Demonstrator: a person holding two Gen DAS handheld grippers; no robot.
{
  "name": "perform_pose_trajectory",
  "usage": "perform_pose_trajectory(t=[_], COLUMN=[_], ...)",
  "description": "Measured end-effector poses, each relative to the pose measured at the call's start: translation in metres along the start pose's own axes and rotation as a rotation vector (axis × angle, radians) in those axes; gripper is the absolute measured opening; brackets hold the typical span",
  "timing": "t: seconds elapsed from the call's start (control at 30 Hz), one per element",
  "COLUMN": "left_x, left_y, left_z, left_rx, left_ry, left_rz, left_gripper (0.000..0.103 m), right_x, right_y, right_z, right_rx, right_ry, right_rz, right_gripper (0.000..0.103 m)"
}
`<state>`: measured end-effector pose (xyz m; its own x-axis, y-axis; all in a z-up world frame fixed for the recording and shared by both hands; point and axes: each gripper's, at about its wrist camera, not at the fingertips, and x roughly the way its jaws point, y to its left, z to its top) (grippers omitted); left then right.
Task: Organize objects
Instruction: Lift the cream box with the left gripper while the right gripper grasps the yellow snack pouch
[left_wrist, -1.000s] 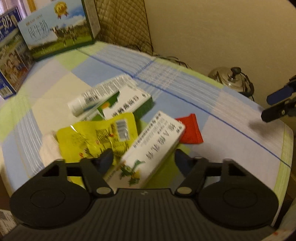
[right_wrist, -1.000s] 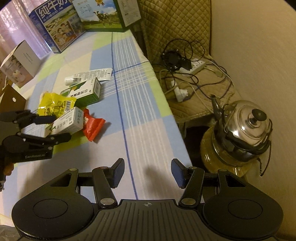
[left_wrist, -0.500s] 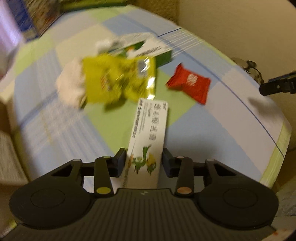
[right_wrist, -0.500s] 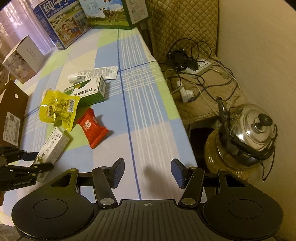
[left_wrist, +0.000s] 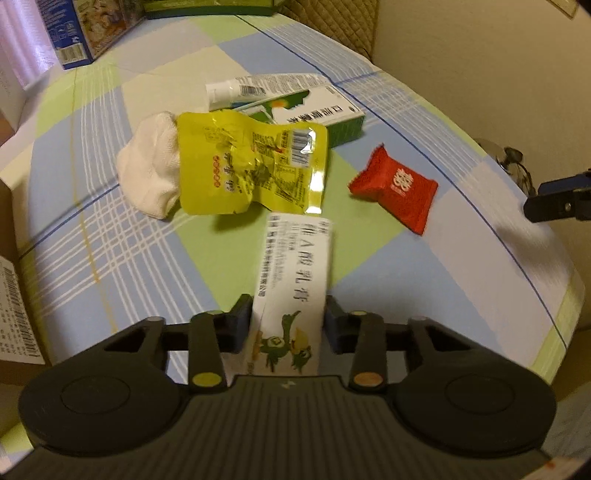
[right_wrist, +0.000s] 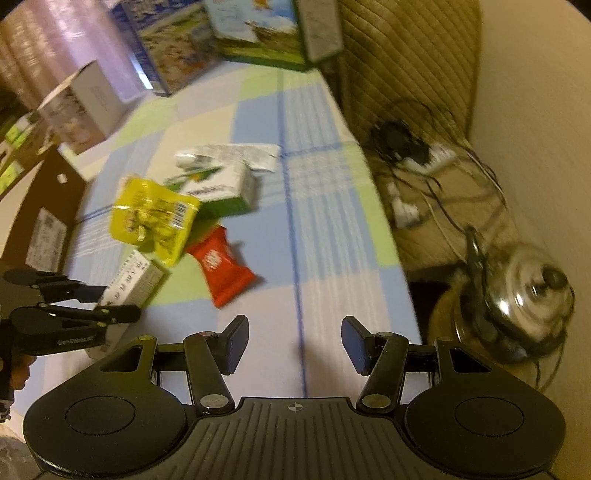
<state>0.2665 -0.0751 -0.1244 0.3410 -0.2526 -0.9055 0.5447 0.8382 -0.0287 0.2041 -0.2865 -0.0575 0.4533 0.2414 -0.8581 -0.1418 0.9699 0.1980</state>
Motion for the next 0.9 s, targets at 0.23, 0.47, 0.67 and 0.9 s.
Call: perform_pose_trajectory(t=[0.23,0.47,0.67,0.9], left_x=[-0.016,-0.034,-0.054,-0.072], left_y=[0.018,0.049,0.073,0.097], left_z=[-0.022,-0.061,-0.098,-0.133], left_rx=[-0.114,-0.287,-0.434,-0.581], left_ry=[-0.004,0.01,0.011,0.009], left_rz=[0.057,0.136,0.212,0.288], left_gripper=[0.034,0.034,0.034,0.034], right_x=[0.014,0.041,0.076,0.113], right_y=[0.036,0.091,0.121,0.145], right_z=[0.01,0.022,0.03,0.037], right_rx=[-0.154,-0.447,-0.642,-0.805], right_ry=[-0.071,-0.136,-0.163,-0.2], right_rz=[0.143,0.16,0.157,0.122], right_gripper=[0.053,0.077,0.082,0.082])
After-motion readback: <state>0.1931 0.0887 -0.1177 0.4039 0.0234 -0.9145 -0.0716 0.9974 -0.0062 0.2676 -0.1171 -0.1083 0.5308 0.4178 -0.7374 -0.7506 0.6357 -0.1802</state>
